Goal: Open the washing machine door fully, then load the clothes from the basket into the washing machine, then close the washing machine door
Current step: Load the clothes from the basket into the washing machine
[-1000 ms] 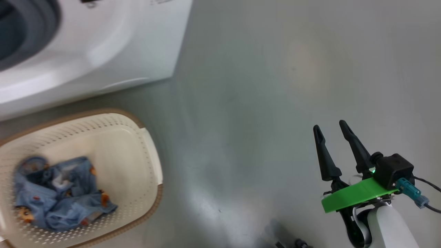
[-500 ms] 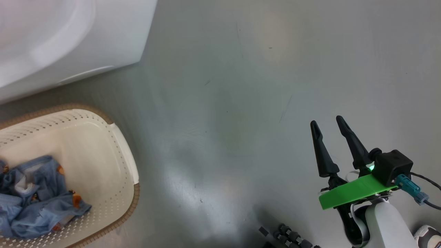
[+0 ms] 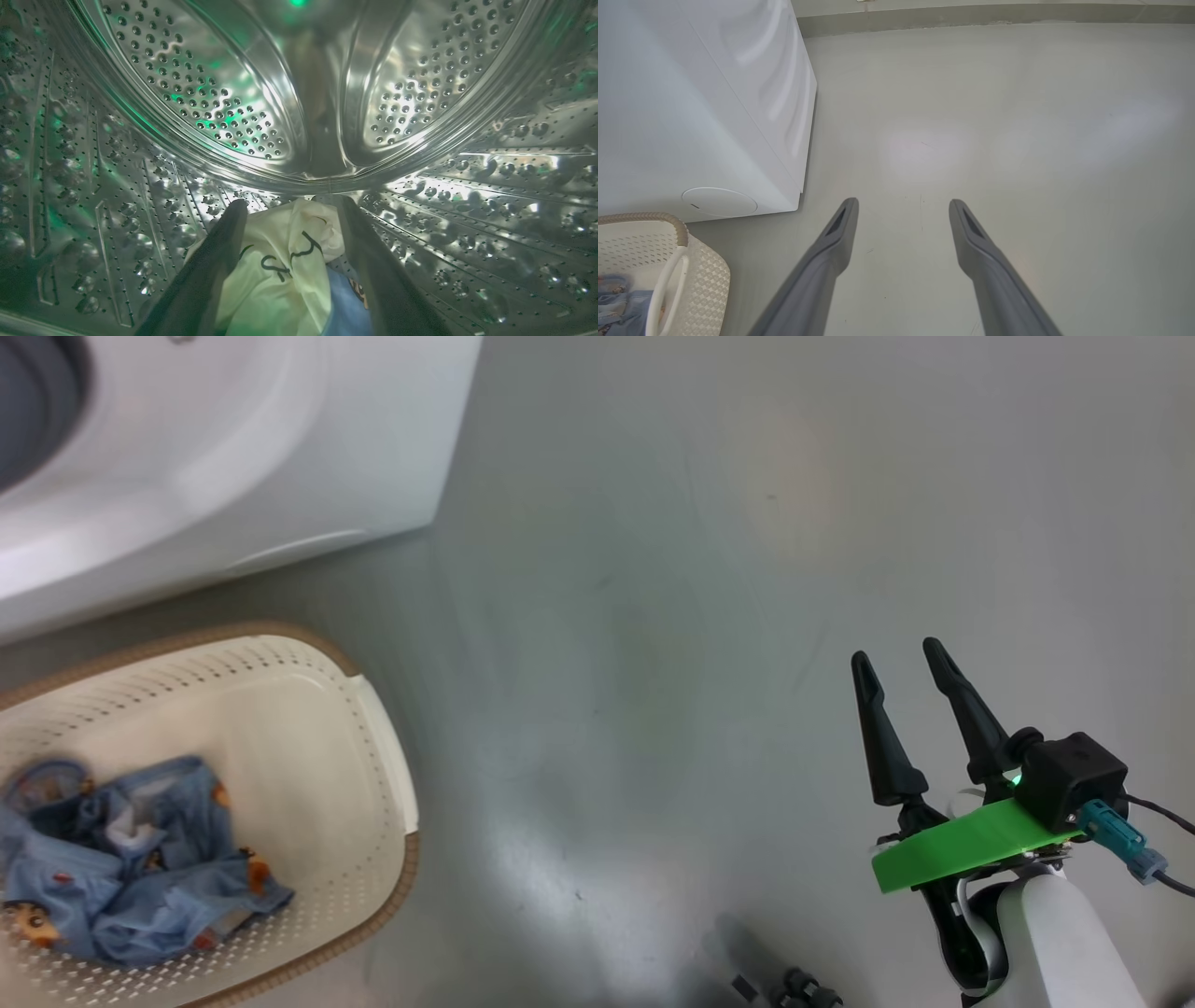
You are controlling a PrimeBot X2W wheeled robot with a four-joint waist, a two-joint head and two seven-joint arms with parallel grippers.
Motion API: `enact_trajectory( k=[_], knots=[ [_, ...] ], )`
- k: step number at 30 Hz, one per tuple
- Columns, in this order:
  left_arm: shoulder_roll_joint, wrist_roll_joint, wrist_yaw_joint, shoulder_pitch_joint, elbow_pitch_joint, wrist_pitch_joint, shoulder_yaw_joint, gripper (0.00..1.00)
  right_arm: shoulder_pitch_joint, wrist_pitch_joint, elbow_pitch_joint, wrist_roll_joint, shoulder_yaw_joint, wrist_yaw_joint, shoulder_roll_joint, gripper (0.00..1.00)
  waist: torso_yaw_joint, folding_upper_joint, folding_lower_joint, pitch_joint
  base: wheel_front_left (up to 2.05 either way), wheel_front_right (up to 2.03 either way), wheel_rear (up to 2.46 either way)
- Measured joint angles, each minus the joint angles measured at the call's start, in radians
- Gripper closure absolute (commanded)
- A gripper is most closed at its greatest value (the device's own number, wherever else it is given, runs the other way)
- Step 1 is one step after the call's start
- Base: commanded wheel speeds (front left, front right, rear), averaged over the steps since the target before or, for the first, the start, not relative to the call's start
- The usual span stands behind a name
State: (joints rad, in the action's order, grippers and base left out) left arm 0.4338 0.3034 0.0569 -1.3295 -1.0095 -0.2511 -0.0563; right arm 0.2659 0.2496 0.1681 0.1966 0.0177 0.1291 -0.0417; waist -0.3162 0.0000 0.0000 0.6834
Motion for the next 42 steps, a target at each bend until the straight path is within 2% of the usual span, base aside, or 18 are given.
enact_trajectory(
  k=[5, 10, 18, 42],
  knots=[
    [-0.030, 0.000, 0.006, 0.047, 0.010, -0.005, -0.005, 0.00, -0.001, 0.000, 0.000, -0.020, -0.003, 0.000, 0.000, 0.00, 0.021, 0.0000, 0.0000, -0.031, 0.00, 0.00, 0.00],
    [-0.071, -0.001, 0.019, 0.150, 0.079, -0.006, -0.006, 0.00, -0.005, 0.000, -0.002, -0.035, -0.003, 0.000, -0.001, 0.00, 0.049, 0.0000, 0.0000, -0.079, 0.00, 0.00, 0.00],
    [-0.141, -0.028, 0.024, 0.390, 0.231, -0.006, -0.009, 0.00, -0.056, 0.000, 0.002, -0.081, -0.022, 0.000, -0.001, 0.00, 0.103, 0.0000, 0.0000, -0.172, 0.00, 0.00, 0.00],
    [-0.263, -0.021, 0.034, 1.036, 0.606, -0.005, -0.010, 0.00, -0.224, -0.046, -0.038, -0.103, -0.051, 0.000, -0.002, 0.00, 0.263, 0.0000, 0.0000, -0.484, 0.00, 0.00, 0.00]
  ],
)
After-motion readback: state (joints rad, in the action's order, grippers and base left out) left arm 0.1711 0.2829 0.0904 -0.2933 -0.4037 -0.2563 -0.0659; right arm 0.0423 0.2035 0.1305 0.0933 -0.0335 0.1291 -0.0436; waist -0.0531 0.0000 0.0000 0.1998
